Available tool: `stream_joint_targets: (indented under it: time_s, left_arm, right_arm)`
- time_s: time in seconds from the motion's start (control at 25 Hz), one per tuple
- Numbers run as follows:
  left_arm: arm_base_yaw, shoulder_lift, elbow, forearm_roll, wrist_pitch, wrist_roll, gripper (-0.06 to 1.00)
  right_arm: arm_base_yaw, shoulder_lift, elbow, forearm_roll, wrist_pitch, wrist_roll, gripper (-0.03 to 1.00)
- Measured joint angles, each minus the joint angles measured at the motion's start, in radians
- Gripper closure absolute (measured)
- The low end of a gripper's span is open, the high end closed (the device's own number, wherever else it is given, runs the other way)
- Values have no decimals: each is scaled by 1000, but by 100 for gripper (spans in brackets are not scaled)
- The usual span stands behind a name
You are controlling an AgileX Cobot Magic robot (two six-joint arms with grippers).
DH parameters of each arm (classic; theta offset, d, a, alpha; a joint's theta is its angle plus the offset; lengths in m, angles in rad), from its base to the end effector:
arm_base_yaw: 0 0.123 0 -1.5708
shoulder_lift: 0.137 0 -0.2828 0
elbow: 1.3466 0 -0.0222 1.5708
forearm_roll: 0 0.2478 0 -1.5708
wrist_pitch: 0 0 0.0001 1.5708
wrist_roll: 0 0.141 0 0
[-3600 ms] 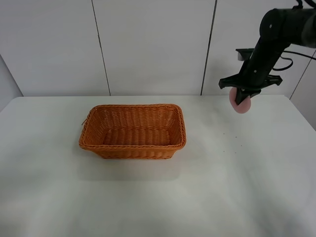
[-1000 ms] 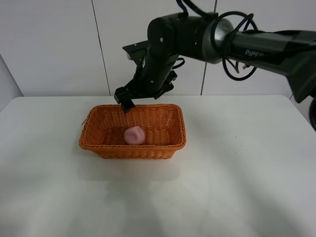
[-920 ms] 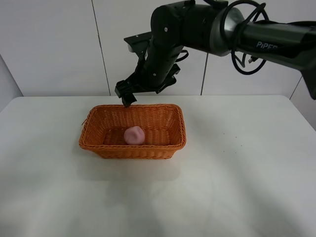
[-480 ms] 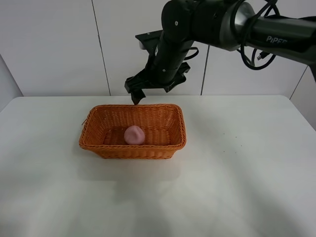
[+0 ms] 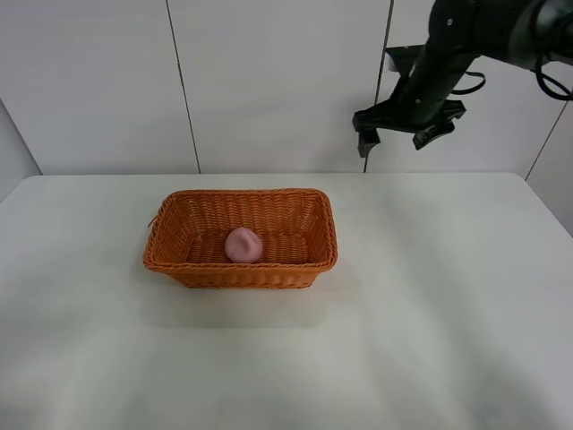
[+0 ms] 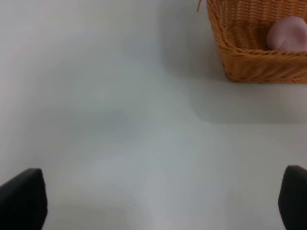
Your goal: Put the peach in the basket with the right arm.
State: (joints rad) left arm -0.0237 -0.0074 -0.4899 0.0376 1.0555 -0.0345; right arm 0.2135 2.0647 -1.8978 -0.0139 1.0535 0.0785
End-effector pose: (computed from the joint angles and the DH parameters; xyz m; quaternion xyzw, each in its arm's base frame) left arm 0.0396 0.0037 0.2508 -0.0053 0.8524 0.0036 0.5228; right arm 0.4648 0.0990 0.2260 -0.0679 0.9738 0.0250 0.2157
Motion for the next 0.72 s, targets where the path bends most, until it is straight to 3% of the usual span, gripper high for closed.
stream_joint_targets:
  time_s: [0.32, 0.72]
  left_arm:
    - [0, 0, 0, 0, 0, 0, -5]
    - [0, 0, 0, 0, 0, 0, -5]
  right_arm:
    - [-164, 0, 0, -1, 31, -7, 27]
    - [-175, 0, 0, -4, 125, -42, 27]
